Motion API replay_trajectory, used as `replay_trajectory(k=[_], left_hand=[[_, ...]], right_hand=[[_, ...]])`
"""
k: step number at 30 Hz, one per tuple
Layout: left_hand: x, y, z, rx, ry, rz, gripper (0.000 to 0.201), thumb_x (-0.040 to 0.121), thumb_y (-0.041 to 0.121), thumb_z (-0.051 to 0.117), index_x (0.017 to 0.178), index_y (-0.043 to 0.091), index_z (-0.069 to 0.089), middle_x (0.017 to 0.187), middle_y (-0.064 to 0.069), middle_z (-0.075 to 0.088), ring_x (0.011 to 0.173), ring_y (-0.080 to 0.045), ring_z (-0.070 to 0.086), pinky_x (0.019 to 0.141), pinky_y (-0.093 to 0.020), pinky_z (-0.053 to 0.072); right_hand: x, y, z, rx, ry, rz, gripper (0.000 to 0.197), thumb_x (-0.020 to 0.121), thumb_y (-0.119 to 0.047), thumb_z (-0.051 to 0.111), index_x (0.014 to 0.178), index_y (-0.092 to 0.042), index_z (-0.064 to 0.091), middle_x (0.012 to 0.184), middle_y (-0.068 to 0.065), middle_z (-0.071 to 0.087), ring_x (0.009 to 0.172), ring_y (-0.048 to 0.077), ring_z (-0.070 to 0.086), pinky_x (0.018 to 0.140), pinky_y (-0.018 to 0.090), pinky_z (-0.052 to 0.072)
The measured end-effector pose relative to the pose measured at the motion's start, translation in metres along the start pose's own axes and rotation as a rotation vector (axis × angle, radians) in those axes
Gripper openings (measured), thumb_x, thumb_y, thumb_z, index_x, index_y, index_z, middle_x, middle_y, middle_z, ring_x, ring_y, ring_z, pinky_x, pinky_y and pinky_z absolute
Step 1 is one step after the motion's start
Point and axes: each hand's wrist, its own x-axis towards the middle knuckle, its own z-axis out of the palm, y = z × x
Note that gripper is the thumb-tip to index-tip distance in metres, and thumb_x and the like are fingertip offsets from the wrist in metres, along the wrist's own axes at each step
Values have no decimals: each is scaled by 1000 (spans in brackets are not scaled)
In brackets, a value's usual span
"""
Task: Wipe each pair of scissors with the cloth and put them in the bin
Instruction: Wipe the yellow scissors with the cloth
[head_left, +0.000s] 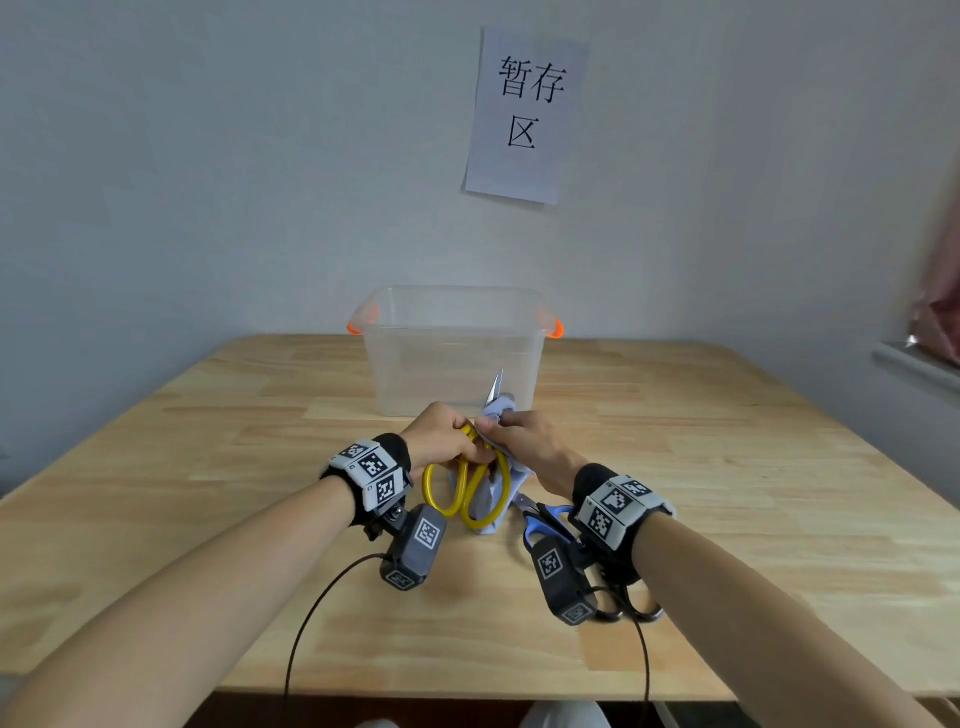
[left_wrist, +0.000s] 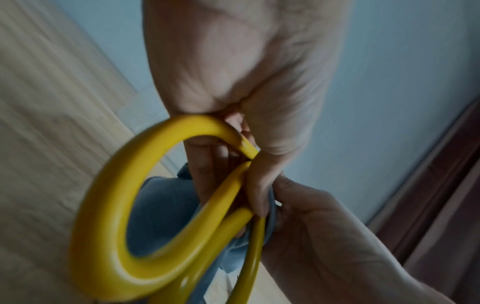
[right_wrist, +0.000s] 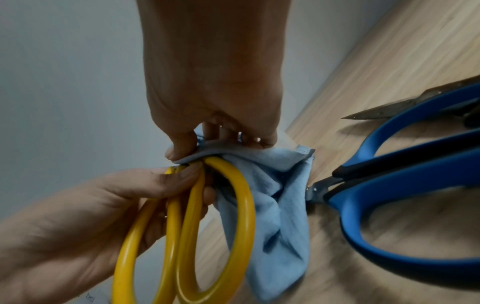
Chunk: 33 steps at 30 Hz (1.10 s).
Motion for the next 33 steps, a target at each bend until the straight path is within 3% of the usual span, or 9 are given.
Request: replay_trajectory(k=[3,7,11,15,18,21,26,30,33], left_hand=[[1,0,1,13,7,-16,29,78,1,81,99,-13,68,94,-26,73,79,-29,70,83,-42,59],[-1,-2,-4,-32,-11,-41,12,77,-4,79,81,-1,68,82,-17,71,80,-28,70,86,-42,59],[-10,-11,-10,-272,-192,-95,26,80,-13,70,104,-1,69,98,-17,71,100,-33,68,99,-42,53],[-19,-21,-14,-539,-341,-122,31,85,-15,59,107,4,68,100,-21,71,90,-36,72,86,-44,58],[-21,-21,-8,-526,-260,-83,28,85,-18,60,106,1,66,92,-21,71,83,-34,72,78,-44,61],[-19,-17,-6,-340,-95,-7,32,79,-20,67,105,-1,66,90,-17,69,87,-31,68,73,-38,60],[-19,-7,-5,-263,-7,-9,26,78,-24,64,85,0,63,73,-17,62,51,-25,64,47,-32,56],[-16,-6,-4,-282,12,-33,24,80,-23,62,83,0,63,70,-17,63,48,-24,62,45,-30,54],[-15,-8,-5,-305,10,-43,21,80,-22,64,86,-1,64,71,-17,65,49,-24,62,48,-31,56]], right_hand=[[-2,0,4,-46,27,-21,42,95,-32,66,62,-12,51,65,5,46,61,13,45,54,22,40],[-1,-1,11,-100,41,-75,42,97,-32,63,63,-10,49,63,7,41,59,14,39,54,26,34],[2,-1,14,-47,63,-75,38,96,-30,64,68,-7,51,67,10,42,62,19,39,59,31,34],[7,4,19,25,148,-43,46,95,-27,66,59,-16,38,59,3,33,56,15,33,51,27,30],[9,4,24,19,187,-35,38,94,-28,66,64,-11,48,60,2,42,54,12,39,44,18,33],[12,4,24,70,176,-1,33,92,-29,69,69,-8,60,63,1,57,57,9,53,48,15,44],[13,0,17,151,104,9,31,94,-26,68,80,2,68,72,11,64,65,17,60,58,24,52],[10,-5,12,236,22,-3,25,96,-13,64,75,-1,66,68,8,66,55,10,65,54,21,53],[11,-7,7,275,-8,10,29,95,-3,62,66,-2,61,68,12,65,57,15,66,55,24,54]])
